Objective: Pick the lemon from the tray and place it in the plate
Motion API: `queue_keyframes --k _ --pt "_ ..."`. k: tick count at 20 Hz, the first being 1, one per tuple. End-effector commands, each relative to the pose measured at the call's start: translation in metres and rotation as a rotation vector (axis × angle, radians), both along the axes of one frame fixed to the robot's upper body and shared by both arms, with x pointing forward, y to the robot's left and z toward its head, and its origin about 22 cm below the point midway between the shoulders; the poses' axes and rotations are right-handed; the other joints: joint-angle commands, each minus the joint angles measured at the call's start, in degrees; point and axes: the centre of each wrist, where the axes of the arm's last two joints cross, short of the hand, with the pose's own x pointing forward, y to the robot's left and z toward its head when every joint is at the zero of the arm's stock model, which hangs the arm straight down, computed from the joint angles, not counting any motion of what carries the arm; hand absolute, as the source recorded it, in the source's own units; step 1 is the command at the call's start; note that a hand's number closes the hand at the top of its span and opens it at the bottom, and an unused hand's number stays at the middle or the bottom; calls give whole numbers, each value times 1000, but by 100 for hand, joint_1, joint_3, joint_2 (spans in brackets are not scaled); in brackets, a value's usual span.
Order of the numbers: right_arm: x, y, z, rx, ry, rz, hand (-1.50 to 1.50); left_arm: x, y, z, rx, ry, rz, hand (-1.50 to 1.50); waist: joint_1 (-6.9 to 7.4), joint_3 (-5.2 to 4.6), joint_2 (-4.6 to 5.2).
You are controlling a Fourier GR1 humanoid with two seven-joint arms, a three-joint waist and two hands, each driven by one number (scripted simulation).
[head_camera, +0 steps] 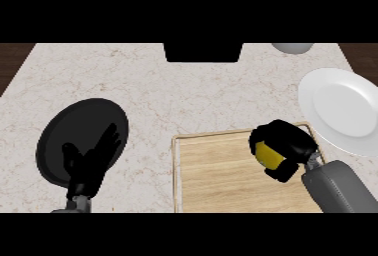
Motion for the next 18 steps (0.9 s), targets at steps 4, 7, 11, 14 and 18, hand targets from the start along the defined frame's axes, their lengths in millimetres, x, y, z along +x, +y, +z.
queue_keyframes --k 4,7,11,14,18 --pt "37 -32 6 16 -31 -768 150 0 1 2 17 -5 0 0 9 -2 127" --pt "44 -52 17 42 -83 -1048 150 0 -1 2 12 -8 6 0 -95 -14 188" --pt "67 -49 62 154 -338 -1366 150 2 -6 6 14 -24 -29 0 191 -16 187" --pt "79 -53 88 172 -513 -1582 150 4 -5 5 22 -17 -41 0 395 -37 266" --pt "93 -48 119 256 -717 -1825 150 10 -12 10 29 -26 -87 0 588 -35 283"
